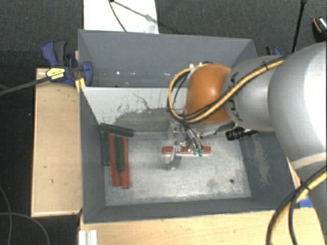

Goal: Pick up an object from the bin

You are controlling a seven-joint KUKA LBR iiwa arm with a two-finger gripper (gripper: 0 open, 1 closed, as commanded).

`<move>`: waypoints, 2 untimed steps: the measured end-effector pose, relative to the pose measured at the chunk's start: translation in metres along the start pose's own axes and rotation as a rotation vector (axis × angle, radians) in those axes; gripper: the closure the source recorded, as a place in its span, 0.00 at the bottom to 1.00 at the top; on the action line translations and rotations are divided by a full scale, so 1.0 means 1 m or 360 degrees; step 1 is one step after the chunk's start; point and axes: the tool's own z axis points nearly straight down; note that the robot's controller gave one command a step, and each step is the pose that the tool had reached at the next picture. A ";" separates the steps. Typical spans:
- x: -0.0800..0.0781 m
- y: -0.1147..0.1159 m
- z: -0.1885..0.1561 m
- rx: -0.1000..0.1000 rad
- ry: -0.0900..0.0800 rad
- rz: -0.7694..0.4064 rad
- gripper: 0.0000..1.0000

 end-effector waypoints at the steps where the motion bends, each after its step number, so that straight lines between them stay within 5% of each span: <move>1: -0.002 0.002 -0.005 -0.0005 -0.0011 0.0003 1.00; 2: 0.022 -0.013 -0.145 -0.0007 -0.0023 0.0058 1.00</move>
Offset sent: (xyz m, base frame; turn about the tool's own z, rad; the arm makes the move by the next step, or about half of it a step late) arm 0.0000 0.0000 0.0000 0.0000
